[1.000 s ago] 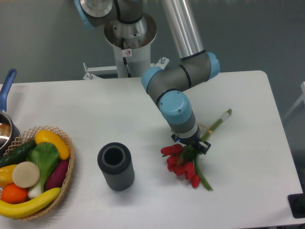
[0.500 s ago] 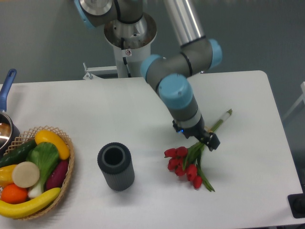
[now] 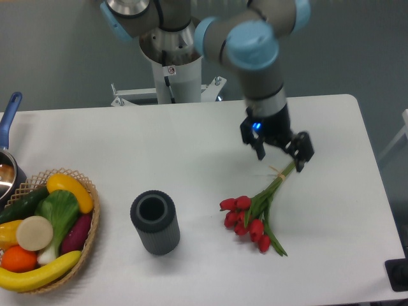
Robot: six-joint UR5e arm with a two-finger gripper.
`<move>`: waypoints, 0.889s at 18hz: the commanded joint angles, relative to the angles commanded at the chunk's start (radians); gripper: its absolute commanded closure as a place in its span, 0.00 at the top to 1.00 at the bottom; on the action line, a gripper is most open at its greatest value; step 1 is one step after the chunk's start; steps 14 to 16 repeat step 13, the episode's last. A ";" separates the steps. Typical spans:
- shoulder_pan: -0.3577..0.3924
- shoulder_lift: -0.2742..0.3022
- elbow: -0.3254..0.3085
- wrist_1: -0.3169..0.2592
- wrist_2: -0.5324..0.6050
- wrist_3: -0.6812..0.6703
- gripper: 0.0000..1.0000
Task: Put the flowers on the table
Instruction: 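Raise the open gripper up away from the tulips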
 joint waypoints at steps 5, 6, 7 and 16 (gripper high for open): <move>0.123 0.052 0.008 -0.158 -0.040 0.380 1.00; 0.144 0.060 0.009 -0.174 -0.040 0.420 1.00; 0.169 0.069 0.009 -0.195 -0.040 0.451 1.00; 0.223 0.091 0.009 -0.229 -0.080 0.518 1.00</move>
